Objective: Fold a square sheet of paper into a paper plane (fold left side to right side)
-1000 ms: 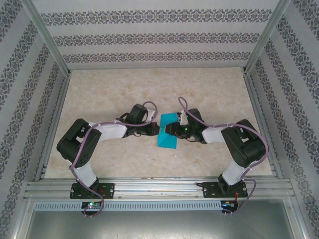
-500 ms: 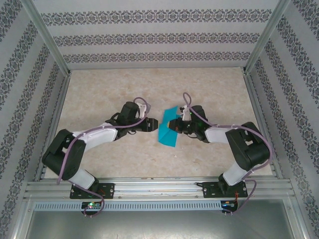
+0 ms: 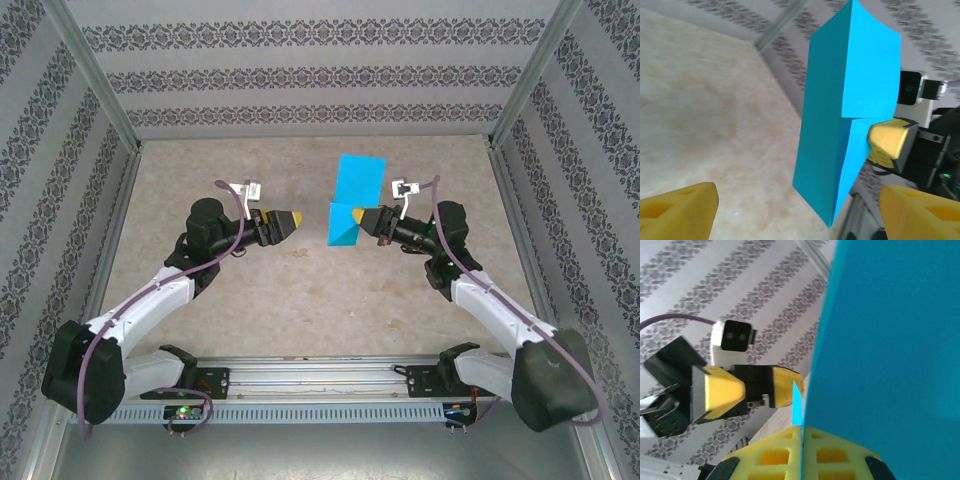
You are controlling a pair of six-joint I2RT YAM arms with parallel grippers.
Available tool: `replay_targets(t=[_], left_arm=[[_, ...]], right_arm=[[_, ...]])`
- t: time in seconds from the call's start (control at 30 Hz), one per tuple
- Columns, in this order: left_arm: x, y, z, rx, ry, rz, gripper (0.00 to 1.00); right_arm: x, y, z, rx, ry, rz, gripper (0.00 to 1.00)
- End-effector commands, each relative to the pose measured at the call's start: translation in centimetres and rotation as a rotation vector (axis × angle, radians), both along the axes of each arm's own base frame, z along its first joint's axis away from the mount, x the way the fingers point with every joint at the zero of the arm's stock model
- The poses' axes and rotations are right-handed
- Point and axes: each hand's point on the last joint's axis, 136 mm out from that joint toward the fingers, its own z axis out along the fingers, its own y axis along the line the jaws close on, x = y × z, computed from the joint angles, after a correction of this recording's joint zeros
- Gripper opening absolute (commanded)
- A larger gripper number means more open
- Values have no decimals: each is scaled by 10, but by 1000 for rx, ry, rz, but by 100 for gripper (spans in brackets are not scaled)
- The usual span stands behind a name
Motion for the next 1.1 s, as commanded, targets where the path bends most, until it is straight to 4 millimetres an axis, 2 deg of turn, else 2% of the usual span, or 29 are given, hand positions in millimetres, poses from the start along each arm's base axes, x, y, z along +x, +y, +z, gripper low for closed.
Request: replay_targets(t=[0.0,0.1,0.4,0.6,0.83,0.97,1.07], left_arm=[[-21,-17,56,-139,-110,-179,83],[-28,-30,64,-158,-125,-244,83],[-29,-63,58,-182,-92,-343,80],[-25,-66,55,-162,-85,-336,54],[-23,-61,49,-95,-80,-290,20],[-21,-55,43,-37,-67,-248,11],[-18,-49,34,48,-41,-199,7]], right_arm=[[-16,4,32,16,-136,67,0],[-23,11,41,24,-154,97,0],[-31,34,48,32,-161,164,0],[-27,37,40,26,-136,154,6],[-18,30,29,14,-101,97,19],[-11,19,21,-7,-76,43,34],[-3,1,9,-46,-38,-51,45]])
